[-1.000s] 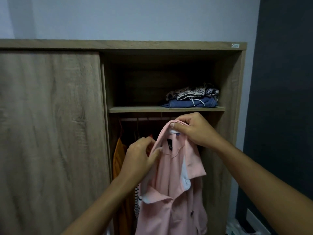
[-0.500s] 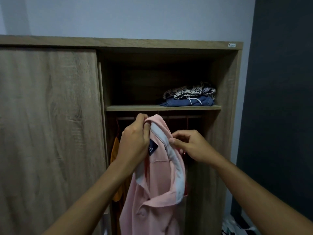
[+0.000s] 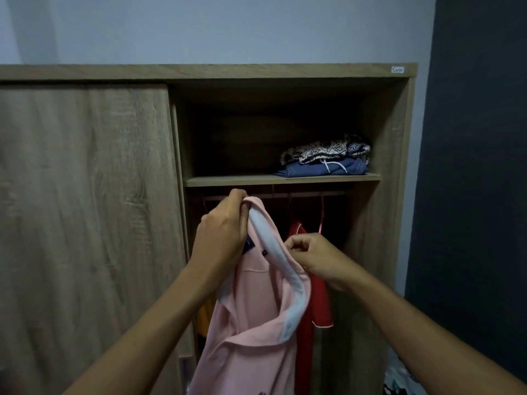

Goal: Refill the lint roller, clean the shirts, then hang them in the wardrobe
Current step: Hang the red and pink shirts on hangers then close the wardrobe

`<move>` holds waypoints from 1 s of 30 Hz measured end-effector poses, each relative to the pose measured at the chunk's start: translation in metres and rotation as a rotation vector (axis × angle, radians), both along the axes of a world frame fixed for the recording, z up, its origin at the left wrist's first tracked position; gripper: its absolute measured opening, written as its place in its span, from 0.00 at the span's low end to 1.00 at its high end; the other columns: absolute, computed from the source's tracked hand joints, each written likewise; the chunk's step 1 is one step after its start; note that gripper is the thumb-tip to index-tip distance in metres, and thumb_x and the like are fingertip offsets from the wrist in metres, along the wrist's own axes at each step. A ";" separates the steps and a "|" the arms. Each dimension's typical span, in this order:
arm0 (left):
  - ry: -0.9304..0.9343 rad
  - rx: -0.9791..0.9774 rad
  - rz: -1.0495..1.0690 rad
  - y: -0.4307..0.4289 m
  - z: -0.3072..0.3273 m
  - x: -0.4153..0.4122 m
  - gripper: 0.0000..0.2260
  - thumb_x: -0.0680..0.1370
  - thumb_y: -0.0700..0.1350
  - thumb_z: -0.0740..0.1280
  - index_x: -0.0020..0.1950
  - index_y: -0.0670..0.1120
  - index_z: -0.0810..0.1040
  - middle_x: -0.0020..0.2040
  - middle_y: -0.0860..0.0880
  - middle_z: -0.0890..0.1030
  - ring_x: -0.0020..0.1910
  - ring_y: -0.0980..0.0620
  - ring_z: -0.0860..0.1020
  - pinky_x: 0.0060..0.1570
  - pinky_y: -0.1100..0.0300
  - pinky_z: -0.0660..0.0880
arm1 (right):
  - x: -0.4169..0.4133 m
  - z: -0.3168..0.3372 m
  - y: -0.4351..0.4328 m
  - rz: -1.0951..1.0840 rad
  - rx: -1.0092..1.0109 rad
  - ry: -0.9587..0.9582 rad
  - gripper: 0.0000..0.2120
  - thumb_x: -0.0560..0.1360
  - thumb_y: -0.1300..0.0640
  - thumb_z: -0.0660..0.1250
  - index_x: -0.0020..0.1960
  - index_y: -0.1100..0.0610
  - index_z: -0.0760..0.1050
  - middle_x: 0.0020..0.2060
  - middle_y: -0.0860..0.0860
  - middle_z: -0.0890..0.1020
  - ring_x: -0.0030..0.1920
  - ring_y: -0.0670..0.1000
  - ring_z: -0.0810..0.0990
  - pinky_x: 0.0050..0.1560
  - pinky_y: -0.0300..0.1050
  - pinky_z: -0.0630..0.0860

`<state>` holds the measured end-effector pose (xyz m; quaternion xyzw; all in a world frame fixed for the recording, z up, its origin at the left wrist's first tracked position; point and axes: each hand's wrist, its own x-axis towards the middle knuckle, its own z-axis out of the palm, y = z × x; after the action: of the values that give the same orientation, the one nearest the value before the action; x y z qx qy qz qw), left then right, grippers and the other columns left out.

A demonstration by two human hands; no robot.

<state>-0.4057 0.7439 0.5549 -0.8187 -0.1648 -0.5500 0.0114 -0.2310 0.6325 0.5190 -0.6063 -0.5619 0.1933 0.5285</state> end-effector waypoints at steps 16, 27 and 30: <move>0.432 0.065 0.380 0.030 0.011 -0.023 0.14 0.76 0.59 0.68 0.45 0.49 0.77 0.44 0.45 0.83 0.47 0.39 0.81 0.38 0.54 0.65 | 0.053 0.040 0.003 -0.497 0.025 -0.700 0.18 0.69 0.62 0.68 0.52 0.45 0.85 0.42 0.49 0.88 0.43 0.49 0.86 0.45 0.46 0.82; 0.274 -0.062 0.399 0.037 -0.017 0.011 0.14 0.81 0.53 0.61 0.43 0.46 0.78 0.40 0.45 0.81 0.38 0.38 0.80 0.34 0.54 0.67 | 0.060 0.021 0.010 -0.383 0.027 -0.619 0.18 0.72 0.63 0.66 0.55 0.45 0.84 0.43 0.45 0.88 0.44 0.45 0.84 0.49 0.49 0.82; 0.244 -0.129 0.354 0.042 -0.032 0.024 0.13 0.82 0.51 0.60 0.46 0.44 0.77 0.40 0.45 0.80 0.37 0.40 0.80 0.36 0.51 0.75 | 0.071 0.015 0.011 -0.387 0.011 -0.581 0.13 0.74 0.62 0.67 0.53 0.49 0.86 0.42 0.45 0.87 0.43 0.45 0.84 0.49 0.49 0.81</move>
<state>-0.3818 0.7857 0.5225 -0.8365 -0.3379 -0.4247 0.0753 -0.1602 0.6431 0.5338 -0.7285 -0.5643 -0.0942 0.3769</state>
